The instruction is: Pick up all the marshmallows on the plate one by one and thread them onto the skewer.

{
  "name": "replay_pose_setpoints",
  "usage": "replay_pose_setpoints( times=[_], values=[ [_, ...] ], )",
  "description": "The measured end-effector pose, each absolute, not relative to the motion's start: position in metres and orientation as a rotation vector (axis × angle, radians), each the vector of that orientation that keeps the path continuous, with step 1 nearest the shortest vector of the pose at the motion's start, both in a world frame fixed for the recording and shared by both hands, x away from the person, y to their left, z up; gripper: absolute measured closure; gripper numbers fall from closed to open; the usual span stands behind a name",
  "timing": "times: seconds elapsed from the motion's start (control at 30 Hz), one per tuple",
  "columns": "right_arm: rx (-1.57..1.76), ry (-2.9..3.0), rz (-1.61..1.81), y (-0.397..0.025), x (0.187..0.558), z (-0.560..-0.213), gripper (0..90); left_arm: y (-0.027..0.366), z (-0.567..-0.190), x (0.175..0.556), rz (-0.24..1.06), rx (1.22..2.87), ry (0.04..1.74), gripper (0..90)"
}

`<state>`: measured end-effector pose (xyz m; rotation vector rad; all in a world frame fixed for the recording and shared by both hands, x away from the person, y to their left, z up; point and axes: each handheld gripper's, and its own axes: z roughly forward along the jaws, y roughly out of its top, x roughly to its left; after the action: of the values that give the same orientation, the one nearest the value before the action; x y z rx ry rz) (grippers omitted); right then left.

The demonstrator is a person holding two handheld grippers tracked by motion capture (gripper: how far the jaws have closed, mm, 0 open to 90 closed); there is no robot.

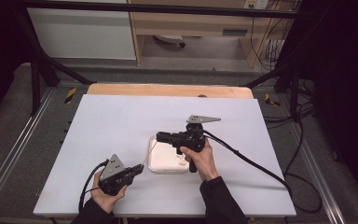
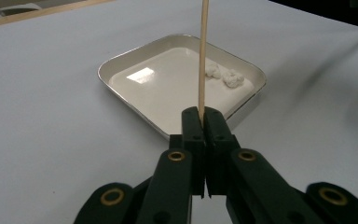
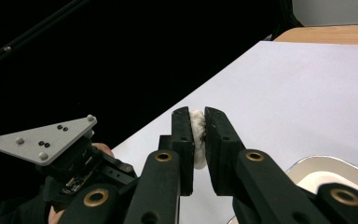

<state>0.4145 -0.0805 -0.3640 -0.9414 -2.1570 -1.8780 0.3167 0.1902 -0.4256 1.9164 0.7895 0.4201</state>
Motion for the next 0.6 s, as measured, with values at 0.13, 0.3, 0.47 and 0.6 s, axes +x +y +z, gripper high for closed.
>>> replay_pose_setpoints(
  times=[0.13,0.3,0.47,0.6],
  values=[
    [-0.944,-2.156,-1.888,-0.0794,0.4130,-0.3650,82.9,0.1914,-0.4244,0.3169,0.420,1.910,0.794,88.7],
    [-0.947,-2.159,-1.885,-0.0781,0.4111,-0.3661,82.9,0.1903,-0.4245,0.3162,0.426,1.920,0.796,88.8],
    [-0.939,-2.165,-1.888,-0.0772,0.4087,-0.3671,82.9,0.1914,-0.4238,0.3166,0.431,1.919,0.803,88.8],
    [-0.940,-2.172,-1.890,-0.0759,0.4083,-0.3690,82.9,0.1911,-0.4238,0.3166,0.435,1.926,0.799,88.8]
  ],
)
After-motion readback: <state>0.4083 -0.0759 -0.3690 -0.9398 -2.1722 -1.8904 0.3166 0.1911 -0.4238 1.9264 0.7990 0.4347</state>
